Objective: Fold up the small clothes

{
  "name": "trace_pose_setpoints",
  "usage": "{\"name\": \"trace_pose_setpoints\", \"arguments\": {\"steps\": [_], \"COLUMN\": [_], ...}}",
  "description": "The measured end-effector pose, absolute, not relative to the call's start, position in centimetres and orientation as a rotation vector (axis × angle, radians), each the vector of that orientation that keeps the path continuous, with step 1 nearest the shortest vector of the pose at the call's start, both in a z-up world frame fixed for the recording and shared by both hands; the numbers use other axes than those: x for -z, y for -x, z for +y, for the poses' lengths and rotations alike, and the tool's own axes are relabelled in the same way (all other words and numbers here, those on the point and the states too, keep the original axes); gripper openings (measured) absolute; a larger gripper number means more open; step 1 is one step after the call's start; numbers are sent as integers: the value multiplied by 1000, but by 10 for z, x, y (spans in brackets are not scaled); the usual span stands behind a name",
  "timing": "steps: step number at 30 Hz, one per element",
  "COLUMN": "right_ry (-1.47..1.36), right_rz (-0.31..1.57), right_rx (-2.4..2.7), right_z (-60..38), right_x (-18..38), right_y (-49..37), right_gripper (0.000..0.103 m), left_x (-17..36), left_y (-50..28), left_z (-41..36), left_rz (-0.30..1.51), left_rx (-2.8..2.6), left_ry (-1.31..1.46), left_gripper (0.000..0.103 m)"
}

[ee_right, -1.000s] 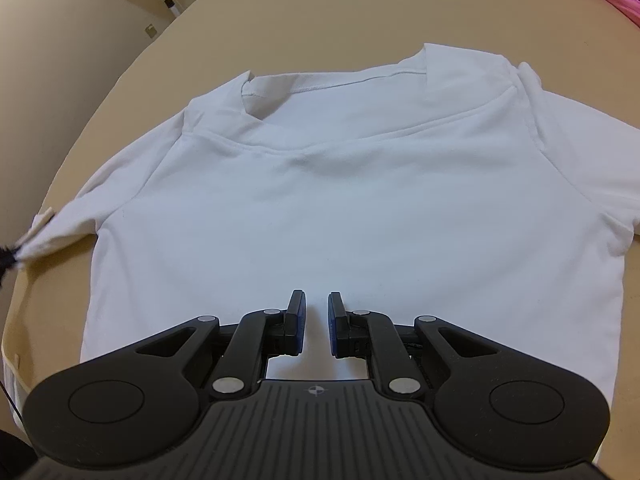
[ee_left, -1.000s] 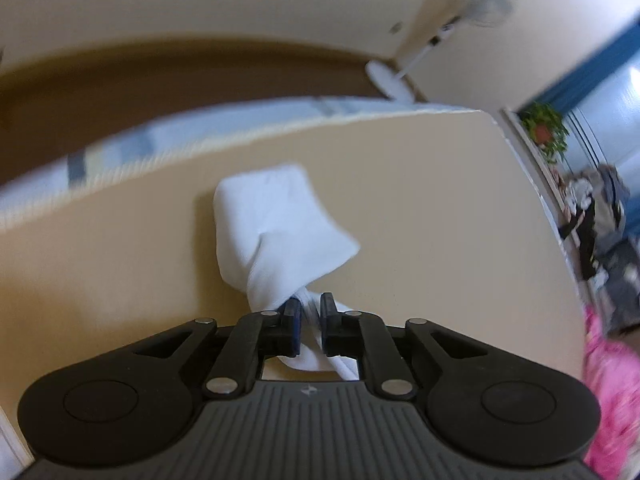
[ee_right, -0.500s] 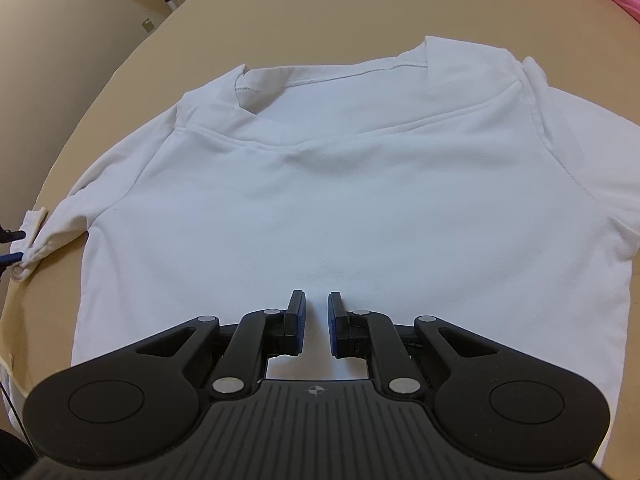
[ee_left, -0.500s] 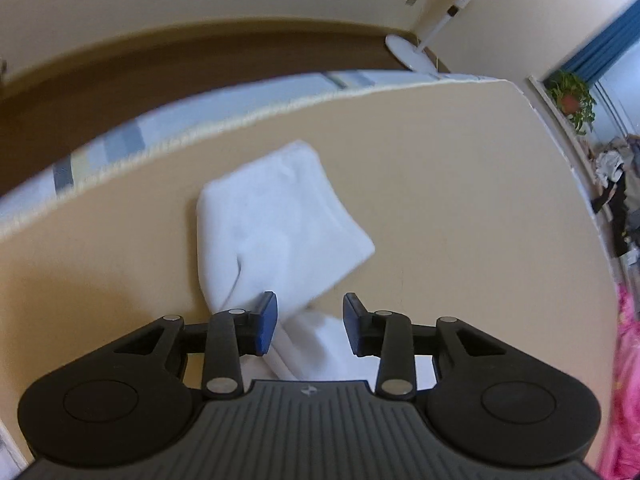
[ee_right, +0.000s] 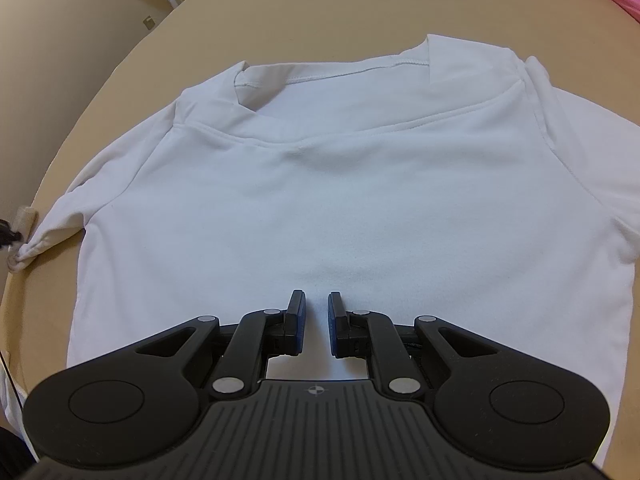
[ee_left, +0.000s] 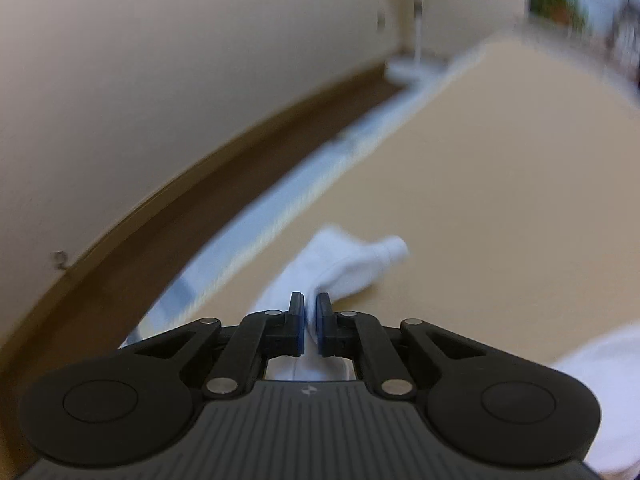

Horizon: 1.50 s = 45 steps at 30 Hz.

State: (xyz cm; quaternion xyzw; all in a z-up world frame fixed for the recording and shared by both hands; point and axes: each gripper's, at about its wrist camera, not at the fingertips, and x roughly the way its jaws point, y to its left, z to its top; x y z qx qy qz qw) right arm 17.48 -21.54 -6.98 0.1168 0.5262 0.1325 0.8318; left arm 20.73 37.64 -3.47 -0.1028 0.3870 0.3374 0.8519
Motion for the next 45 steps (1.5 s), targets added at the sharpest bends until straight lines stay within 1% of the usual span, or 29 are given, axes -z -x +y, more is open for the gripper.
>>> {"name": "trace_pose_setpoints", "arguments": {"steps": [2,4,6,7,10,13,14,15,16,19,23,27,31,33,34,36,37,38,39,40,42,44,45], "right_ry": [-241,-239,-240,-239,-236,-232,-228,-224,-222,-215,-213,-204,-201,-193,-187,-178,-175,-173,-170,-168,-165,-161,-159], "right_rz": [1113,1113,1113,1112,1112,1111,1110,1108,1107,1102,1103,1099,1098,1096,1094,1091,1089,1088,1086,1085,1083,1080,1079], "right_rx": [-281,-280,-278,-279,-280,-275,-275,-273,-271,-271,-272,-275,-274,-274,-274,-275,-276,-276,-276,-277,-278,-277,-277], "right_z": [-215,-214,-214,-214,-214,-212,-212,-210,-210,-209,-208,-207,-207,-206,-205,-204,-204,-204,-203,-203,-203,-202,-202], "right_x": [70,70,70,70,70,70,71,70,70,70,71,71,71,71,71,72,72,72,72,72,72,72,72], "right_y": [-175,-175,-175,-175,-175,-175,-176,-175,-174,-174,-175,-175,-175,-175,-174,-174,-175,-174,-174,-175,-175,-174,-175], "right_gripper": [12,12,12,12,12,12,12,12,12,12,12,12,12,12,12,13,13,13,13,13,13,13,13], "left_x": [8,-7,-2,7,33,34,30,29,31,51,77,91,94,93,95,94,92,86,78,65,31,-7,-19], "left_y": [-183,-155,-135,-126,-102,-108,-117,-128,-143,-179,-217,-239,-254,-260,-263,-268,-271,-271,-270,-263,-246,-215,-198], "left_z": [386,400,423,437,464,462,455,447,438,412,401,403,418,419,420,418,417,415,416,416,415,419,423], "left_rz": [593,402,343,346,449,487,498,522,567,698,777,808,819,828,831,845,850,855,834,766,564,325,235], "left_rx": [-560,-500,-562,-641,-905,-851,-810,-771,-720,-651,-643,-678,-698,-710,-719,-743,-760,-769,-765,-735,-645,-553,-536], "left_ry": [400,537,678,765,908,881,822,768,710,580,517,433,413,390,375,333,302,284,293,326,381,478,523], "left_gripper": [1,3,8,12,13,14,24,32,45,46,46,46,53,54,53,39,14,6,6,6,6,6,6]}}
